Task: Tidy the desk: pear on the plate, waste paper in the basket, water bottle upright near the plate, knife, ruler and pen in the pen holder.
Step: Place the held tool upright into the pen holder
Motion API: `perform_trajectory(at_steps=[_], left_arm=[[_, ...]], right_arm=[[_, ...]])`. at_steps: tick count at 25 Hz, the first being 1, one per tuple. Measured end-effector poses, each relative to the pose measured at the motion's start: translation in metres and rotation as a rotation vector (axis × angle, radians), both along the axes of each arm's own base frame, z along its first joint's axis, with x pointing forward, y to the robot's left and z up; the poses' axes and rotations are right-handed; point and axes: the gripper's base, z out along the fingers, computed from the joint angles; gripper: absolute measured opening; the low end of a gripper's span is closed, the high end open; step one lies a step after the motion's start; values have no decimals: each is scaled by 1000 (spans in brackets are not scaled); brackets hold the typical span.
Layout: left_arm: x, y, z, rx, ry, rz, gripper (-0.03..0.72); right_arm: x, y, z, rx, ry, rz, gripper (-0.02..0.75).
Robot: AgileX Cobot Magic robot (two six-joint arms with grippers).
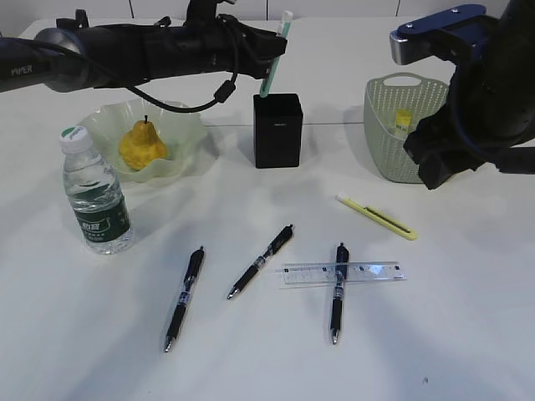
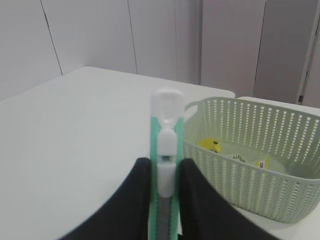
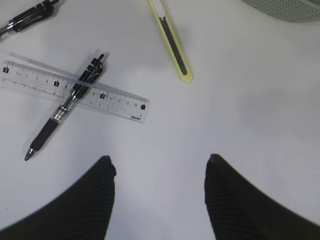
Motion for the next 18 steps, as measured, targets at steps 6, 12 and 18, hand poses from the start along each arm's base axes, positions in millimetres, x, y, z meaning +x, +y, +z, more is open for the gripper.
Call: perform_trajectory(at_steps=[6, 12, 18], left_arm=[[1, 0, -10, 7, 14, 0, 97], [3, -1, -22, 16, 29, -1, 97], [5, -1, -33, 22, 50, 3, 98]], right_arm=[[0, 0, 0, 0, 0, 0, 428], [0, 0, 0, 1, -2, 0, 428], [0, 0, 0, 1, -2, 0, 428]])
